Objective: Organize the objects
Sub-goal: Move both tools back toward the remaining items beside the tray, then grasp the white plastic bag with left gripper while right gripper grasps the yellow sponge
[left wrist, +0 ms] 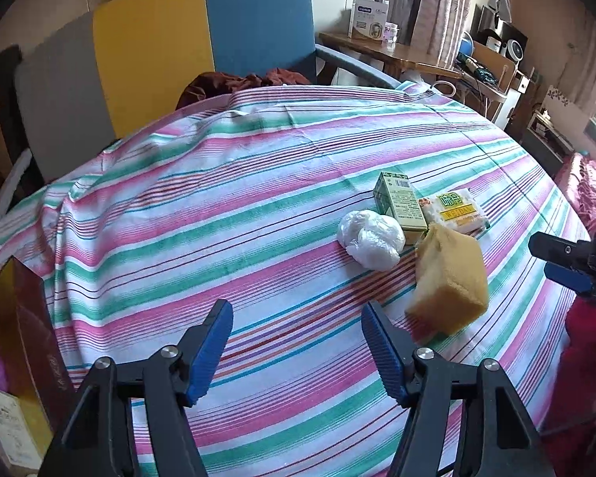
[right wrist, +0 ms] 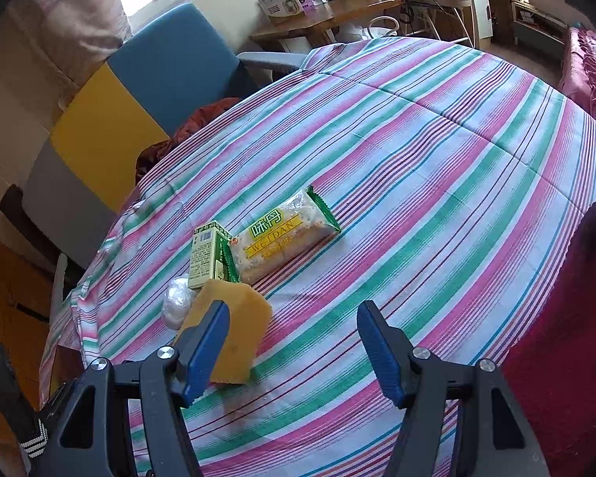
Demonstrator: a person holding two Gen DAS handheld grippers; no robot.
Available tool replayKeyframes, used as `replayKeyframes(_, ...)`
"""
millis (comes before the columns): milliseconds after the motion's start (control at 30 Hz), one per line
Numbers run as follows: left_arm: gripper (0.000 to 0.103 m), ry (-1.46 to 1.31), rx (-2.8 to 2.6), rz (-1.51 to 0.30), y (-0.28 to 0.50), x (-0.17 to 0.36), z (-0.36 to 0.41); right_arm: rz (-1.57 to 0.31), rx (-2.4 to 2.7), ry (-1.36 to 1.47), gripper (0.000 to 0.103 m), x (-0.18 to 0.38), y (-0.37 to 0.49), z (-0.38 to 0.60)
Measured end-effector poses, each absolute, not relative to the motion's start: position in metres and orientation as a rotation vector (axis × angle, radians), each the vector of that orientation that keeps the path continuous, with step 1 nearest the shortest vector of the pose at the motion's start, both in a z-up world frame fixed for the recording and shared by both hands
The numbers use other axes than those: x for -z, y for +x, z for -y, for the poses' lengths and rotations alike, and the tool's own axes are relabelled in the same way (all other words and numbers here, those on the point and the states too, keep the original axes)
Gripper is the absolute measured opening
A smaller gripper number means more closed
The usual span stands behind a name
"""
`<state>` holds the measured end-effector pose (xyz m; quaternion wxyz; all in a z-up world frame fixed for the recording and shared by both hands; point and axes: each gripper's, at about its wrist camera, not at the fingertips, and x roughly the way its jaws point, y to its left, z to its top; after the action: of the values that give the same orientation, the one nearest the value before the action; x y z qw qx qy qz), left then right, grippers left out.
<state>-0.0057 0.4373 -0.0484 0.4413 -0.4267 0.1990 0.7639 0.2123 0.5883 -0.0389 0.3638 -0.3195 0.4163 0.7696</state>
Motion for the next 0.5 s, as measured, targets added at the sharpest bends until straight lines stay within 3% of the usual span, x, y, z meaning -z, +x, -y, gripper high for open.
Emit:
replayKeyframes(133, 0.052, -1.125, -1.851, -0.401, -0.018, 0.051, -0.449, -1.108, -1.967, -0.793, 0.068, 0.039, 0.217, -0.591)
replayKeyframes(300, 0.052, -1.156, -1.802, -0.308, -0.025, 0.048, -0.473, -1.110, -1.975, -0.806, 0.068, 0.039, 0.214, -0.590)
replayKeyframes(500, 0.059, -1.193, -1.765, -0.261, -0.027, 0.057, -0.509, -1.121, -1.975, -0.813, 0.068, 0.041, 0.213, -0.589)
